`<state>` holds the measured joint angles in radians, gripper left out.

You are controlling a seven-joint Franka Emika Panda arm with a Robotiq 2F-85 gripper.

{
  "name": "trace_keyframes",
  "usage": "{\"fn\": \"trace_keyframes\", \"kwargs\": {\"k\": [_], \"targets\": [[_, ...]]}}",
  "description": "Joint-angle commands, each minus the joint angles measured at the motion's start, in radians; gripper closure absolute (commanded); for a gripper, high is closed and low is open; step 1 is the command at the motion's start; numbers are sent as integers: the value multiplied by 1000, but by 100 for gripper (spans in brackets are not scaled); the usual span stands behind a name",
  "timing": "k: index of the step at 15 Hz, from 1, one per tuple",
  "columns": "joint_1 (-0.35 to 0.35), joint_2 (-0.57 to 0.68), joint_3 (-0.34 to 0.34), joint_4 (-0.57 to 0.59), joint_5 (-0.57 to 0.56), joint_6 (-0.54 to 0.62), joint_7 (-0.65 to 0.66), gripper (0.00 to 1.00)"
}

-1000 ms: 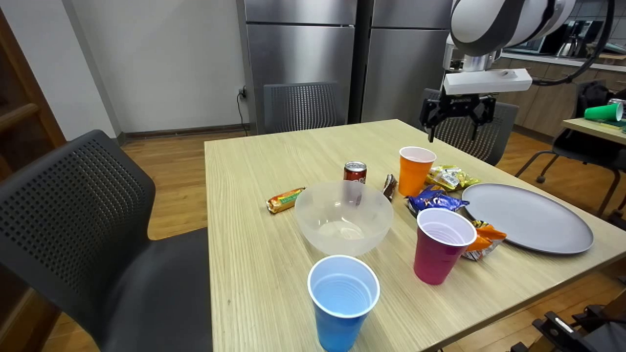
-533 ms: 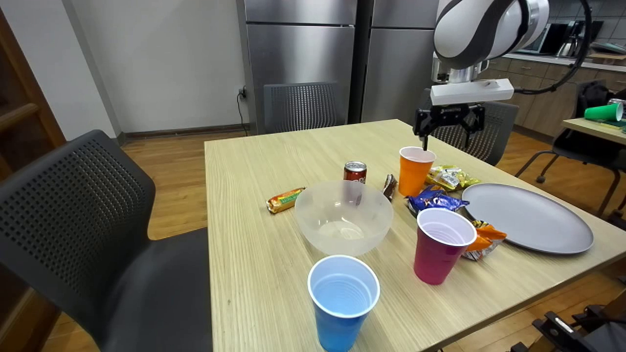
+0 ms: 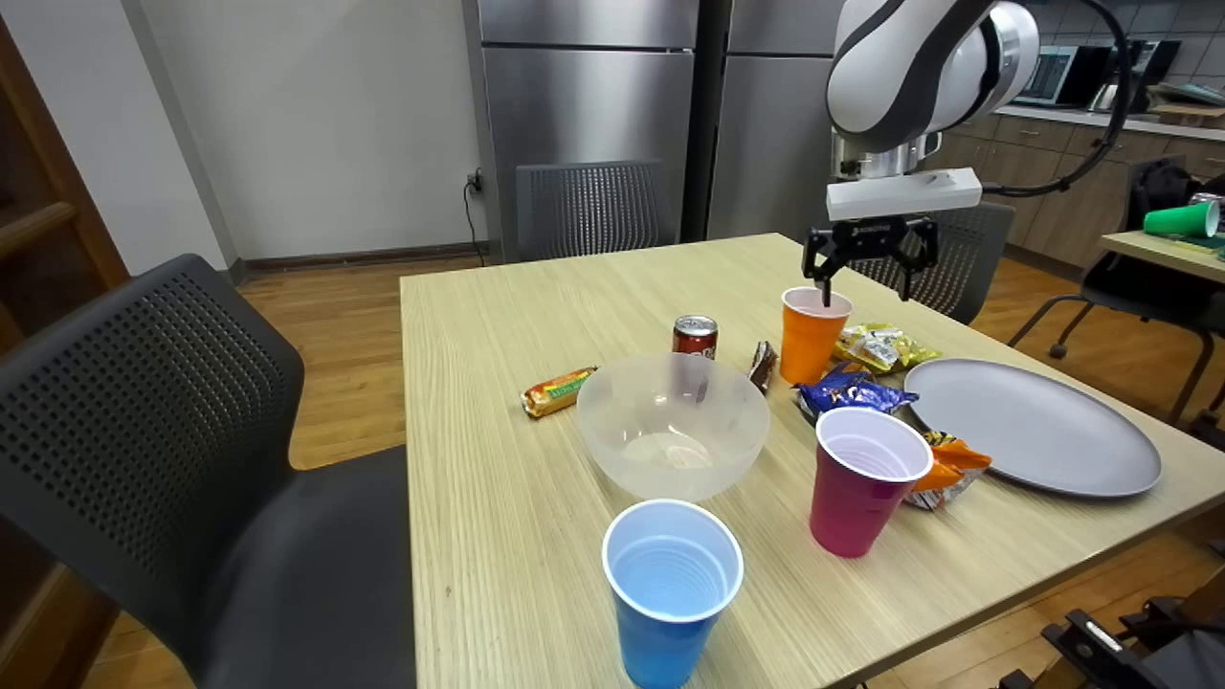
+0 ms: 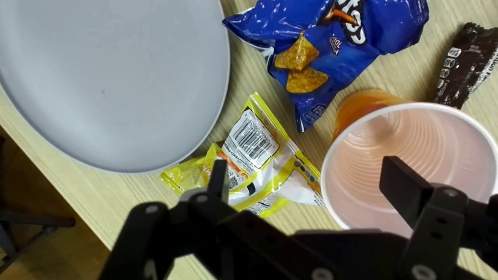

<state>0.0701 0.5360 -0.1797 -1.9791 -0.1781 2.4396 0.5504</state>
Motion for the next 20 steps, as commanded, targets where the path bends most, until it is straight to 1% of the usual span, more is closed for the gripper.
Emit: {"fn": "trace_keyframes", "kwargs": {"k": [1, 7, 8, 9, 10, 11, 19, 20], "targets": [[20, 39, -14, 64, 18, -66, 31, 0], [20, 71, -13, 101, 28, -98, 41, 0], [19, 74, -12, 105, 29, -102, 40, 2], [19, 77, -11, 108, 31, -104, 40, 26], [18, 78, -10, 110, 33, -107, 38, 27], [19, 81, -10, 113, 34, -108, 37, 32], [21, 84, -9, 114, 40, -111, 33, 95], [22, 83, -9, 112, 39, -111, 33, 99]]}}
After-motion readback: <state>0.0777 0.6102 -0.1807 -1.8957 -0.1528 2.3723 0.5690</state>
